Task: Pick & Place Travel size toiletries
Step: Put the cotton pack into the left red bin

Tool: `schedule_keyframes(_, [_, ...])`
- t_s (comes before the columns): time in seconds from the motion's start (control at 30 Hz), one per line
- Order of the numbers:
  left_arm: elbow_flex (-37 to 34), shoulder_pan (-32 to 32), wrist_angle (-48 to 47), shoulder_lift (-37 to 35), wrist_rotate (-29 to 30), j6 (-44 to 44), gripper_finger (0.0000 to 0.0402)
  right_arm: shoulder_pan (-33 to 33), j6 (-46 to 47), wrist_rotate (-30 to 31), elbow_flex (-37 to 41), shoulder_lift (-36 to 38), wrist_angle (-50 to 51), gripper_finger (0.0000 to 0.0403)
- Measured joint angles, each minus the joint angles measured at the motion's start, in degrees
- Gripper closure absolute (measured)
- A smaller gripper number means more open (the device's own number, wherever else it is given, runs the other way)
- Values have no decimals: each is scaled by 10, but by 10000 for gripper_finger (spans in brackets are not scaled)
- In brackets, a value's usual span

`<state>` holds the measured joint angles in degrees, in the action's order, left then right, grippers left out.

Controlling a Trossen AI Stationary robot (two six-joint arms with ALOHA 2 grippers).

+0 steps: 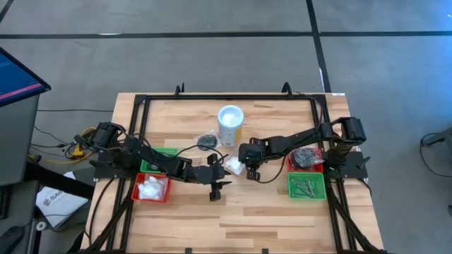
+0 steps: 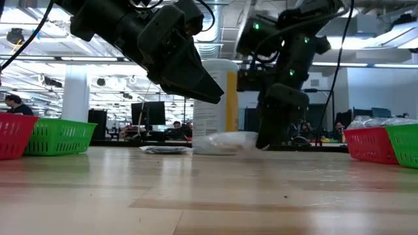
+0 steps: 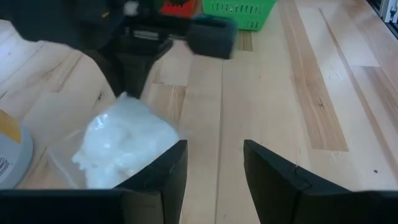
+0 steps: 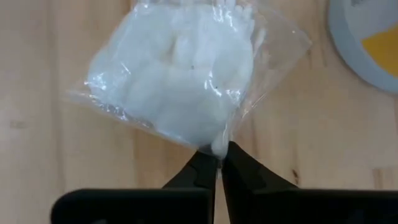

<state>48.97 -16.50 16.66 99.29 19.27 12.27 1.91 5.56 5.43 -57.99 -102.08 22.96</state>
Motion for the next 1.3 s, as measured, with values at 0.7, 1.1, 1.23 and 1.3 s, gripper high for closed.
schedule_keyframes(0.7, [0,3,-84,-71,8,-211,253,30,-36,5,-131,0,158,402])
schedule_keyframes(1.1, [0,-1,-102,-71,69,-304,253,18,-34,-31,-208,1,207,403])
schedule_keyframes(1.23, [0,-11,-117,-71,91,-323,253,8,-34,-42,-213,1,213,403])
schedule_keyframes(1.3, [0,-17,-120,-71,122,-330,253,3,-34,-43,-214,1,212,403])
